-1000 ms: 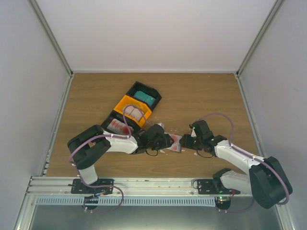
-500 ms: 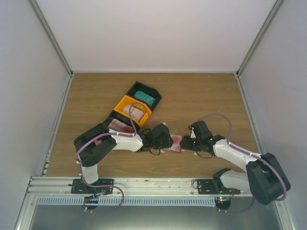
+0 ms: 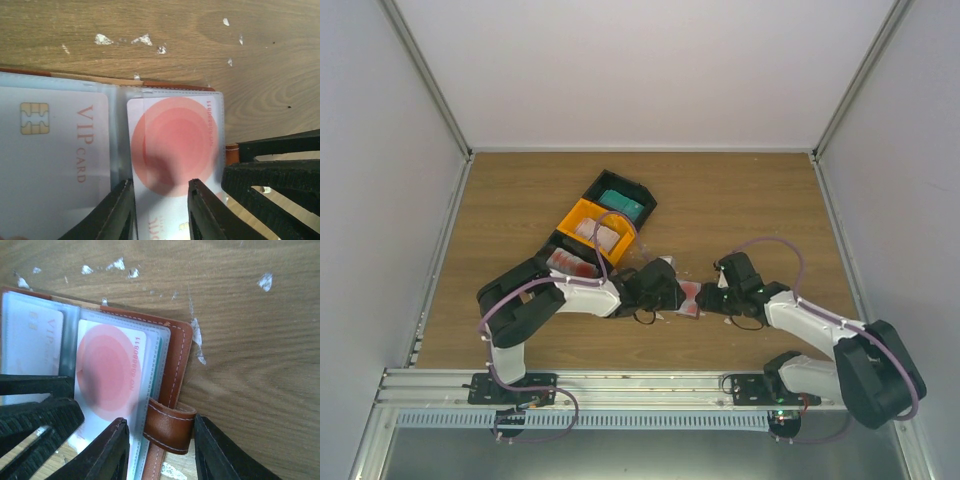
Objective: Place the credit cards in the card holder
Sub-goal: Insert the credit card into the card holder, then close the card holder at the center of the board.
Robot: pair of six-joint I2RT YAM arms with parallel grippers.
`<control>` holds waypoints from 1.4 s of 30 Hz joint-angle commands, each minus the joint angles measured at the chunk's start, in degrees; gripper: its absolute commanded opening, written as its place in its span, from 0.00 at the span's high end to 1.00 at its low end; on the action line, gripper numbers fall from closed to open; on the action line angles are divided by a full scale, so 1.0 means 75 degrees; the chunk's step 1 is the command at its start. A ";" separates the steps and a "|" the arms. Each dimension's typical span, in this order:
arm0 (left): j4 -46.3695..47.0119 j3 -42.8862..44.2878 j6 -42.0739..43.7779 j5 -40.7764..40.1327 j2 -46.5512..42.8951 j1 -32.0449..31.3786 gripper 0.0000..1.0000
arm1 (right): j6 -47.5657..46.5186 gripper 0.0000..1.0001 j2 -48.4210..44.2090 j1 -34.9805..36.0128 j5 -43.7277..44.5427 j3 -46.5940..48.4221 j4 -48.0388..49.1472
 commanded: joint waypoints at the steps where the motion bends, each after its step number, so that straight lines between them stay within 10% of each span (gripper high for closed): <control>1: 0.0431 0.0153 0.0582 -0.0200 -0.0449 -0.0157 0.64 | -0.0010 0.62 -0.0506 0.0026 0.0450 0.0144 -0.0233; 19: -0.2120 0.0117 0.2803 -0.3440 -0.3384 0.0081 0.02 | 0.0345 0.34 -0.1766 -0.0011 0.0999 0.0476 -0.0136; 25: -0.1764 -0.0705 0.3009 -0.3121 -0.4378 0.0435 0.01 | 0.0249 0.01 -0.2606 -0.0009 0.0952 0.0142 0.0370; 42: -0.1061 -0.2027 0.2310 0.0309 -0.3906 0.1250 0.08 | 0.0408 0.04 -0.1184 -0.0070 -0.0102 -0.0092 -0.0144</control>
